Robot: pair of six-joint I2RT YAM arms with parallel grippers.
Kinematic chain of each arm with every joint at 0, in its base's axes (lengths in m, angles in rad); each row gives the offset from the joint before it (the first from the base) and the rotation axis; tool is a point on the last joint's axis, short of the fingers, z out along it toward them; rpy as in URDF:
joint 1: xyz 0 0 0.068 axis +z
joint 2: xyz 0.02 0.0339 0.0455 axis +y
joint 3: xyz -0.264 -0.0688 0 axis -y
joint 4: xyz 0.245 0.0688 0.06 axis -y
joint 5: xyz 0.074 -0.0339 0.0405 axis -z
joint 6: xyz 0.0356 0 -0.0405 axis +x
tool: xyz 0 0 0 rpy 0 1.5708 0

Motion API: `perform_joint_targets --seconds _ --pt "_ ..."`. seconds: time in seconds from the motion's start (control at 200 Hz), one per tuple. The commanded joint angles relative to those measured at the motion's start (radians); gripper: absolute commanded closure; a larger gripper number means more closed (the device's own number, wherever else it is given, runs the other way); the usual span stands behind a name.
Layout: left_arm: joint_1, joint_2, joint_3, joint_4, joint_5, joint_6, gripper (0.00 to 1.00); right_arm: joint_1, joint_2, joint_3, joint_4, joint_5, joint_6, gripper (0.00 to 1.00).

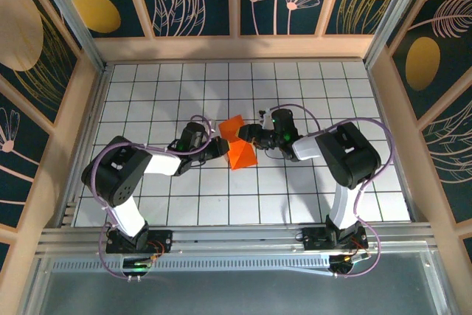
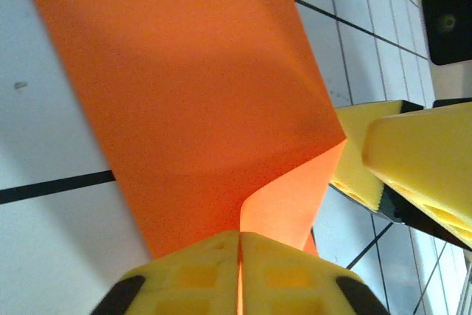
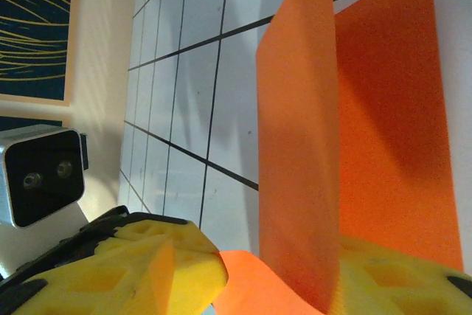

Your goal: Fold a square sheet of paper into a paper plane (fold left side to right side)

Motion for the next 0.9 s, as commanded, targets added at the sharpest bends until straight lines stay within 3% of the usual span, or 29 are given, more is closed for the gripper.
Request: perform_joint_targets --seconds 0.0,0.15,0.38,0.62,0.761,0.896 --pt "0.005 0.015 0.003 0.017 -0.017 -0.007 0.86 0.012 0.021 0.025 0.016 0.006 -0.006 0.50" --pt "0.005 0.015 0.005 0.007 -0.027 -0.006 0.81 0.019 0.032 0.041 -0.023 0.030 -0.030 0.55" --pt "0.005 -0.054 -0.016 -0.028 -0.106 0.014 0.72 0.024 0.034 0.045 -0.021 0.044 -0.038 0.75" --pt "0.005 -0.280 -0.077 -0.088 -0.257 0.072 0.49 0.000 -0.053 0.018 0.042 0.024 -0.031 1.00" --pt "0.006 -0.409 -0.093 -0.127 -0.307 0.099 0.37 -0.022 -0.148 0.011 0.021 0.027 -0.060 1.00" --pt "0.005 -0.514 -0.093 -0.143 -0.317 0.100 0.18 -0.058 -0.275 -0.008 0.015 0.024 -0.081 1.00"
